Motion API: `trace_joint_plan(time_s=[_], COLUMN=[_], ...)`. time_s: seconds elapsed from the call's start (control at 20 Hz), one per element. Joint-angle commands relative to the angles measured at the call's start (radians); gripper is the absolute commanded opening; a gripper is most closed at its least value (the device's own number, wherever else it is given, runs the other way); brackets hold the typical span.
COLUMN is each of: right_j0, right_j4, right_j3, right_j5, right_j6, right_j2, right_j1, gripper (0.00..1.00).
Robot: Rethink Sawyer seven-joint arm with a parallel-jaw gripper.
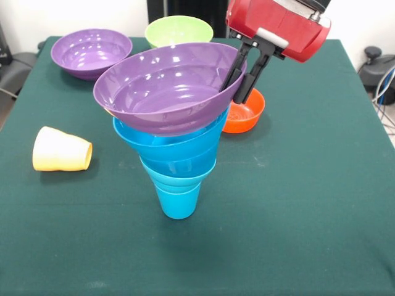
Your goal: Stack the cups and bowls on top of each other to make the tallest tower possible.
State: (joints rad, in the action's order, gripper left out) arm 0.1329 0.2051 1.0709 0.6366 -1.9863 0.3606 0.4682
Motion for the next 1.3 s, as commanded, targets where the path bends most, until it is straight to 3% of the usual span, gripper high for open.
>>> trace_joint_plan(time_s=[0.05,1.3], right_j0=[-0.018,-0.001], right_j4=[0.11,0.153], right_j3=[0.083,0.086], right_j5=[-0.052,-0.08], right_j6=[0.125,0.065], right_j2=[-0.114,-0.085], right_j1=[-0.052,-0.067], gripper=[0.0,0.0])
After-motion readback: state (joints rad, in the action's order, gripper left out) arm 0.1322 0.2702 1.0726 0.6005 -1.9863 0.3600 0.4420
